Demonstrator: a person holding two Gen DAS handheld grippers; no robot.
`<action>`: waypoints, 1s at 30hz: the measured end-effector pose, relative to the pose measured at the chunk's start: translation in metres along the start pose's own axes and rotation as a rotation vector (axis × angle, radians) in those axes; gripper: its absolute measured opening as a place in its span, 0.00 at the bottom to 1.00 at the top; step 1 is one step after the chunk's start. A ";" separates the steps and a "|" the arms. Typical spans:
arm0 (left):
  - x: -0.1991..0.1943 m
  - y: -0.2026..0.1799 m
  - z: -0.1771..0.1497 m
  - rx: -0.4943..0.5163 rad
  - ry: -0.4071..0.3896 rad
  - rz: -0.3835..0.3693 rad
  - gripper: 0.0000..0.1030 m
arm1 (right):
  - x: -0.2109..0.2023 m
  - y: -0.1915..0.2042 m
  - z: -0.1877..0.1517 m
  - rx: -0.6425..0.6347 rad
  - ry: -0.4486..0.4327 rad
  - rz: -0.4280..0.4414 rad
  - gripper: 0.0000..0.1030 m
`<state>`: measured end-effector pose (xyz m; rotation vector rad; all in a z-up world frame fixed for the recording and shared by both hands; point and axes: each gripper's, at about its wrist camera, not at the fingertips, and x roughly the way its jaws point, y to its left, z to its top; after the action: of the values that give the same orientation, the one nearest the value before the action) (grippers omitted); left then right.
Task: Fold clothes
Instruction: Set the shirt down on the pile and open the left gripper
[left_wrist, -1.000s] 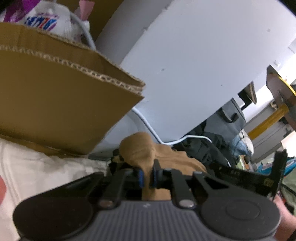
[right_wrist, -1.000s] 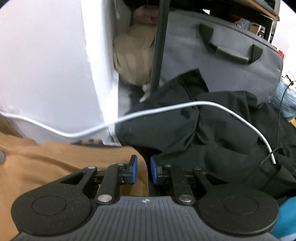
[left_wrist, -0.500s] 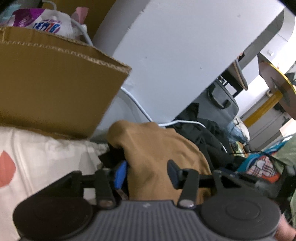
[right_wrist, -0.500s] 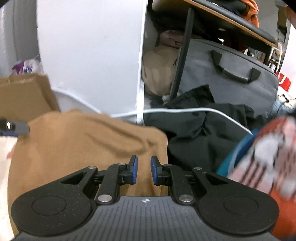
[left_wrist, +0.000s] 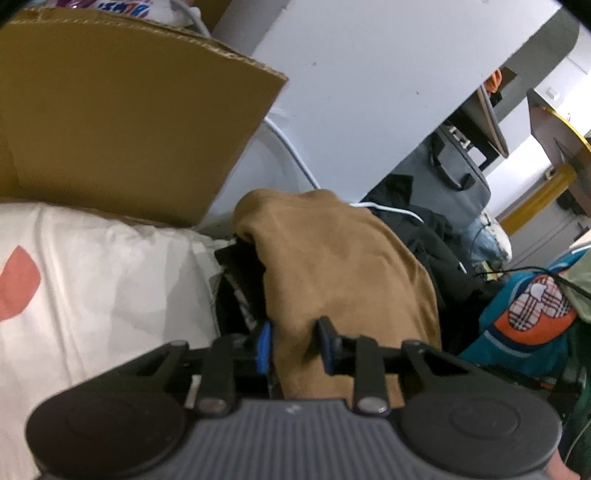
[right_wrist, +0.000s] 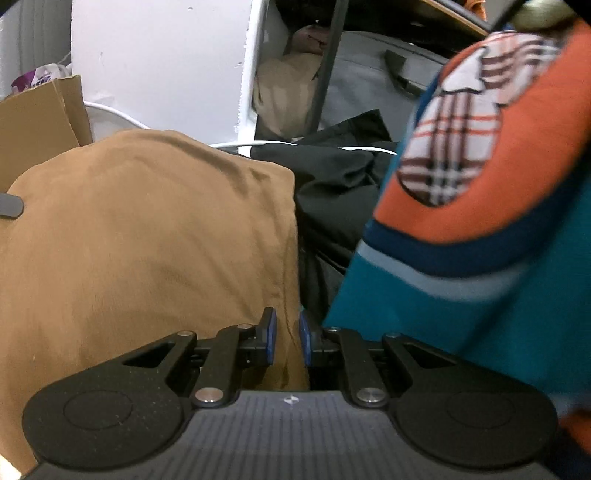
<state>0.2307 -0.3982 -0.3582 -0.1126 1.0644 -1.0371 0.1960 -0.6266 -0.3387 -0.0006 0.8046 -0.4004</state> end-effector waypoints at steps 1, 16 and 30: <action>-0.002 0.000 -0.001 0.003 0.001 0.003 0.26 | -0.004 0.000 -0.002 -0.003 -0.003 -0.010 0.19; -0.020 -0.009 -0.050 -0.016 0.066 -0.056 0.50 | -0.060 -0.006 -0.031 0.092 -0.048 0.036 0.19; -0.013 -0.003 -0.097 -0.060 0.138 -0.095 0.46 | -0.030 0.001 -0.034 0.100 -0.034 0.050 0.18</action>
<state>0.1541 -0.3531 -0.3995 -0.1423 1.2255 -1.1107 0.1536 -0.6100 -0.3420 0.1057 0.7493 -0.3919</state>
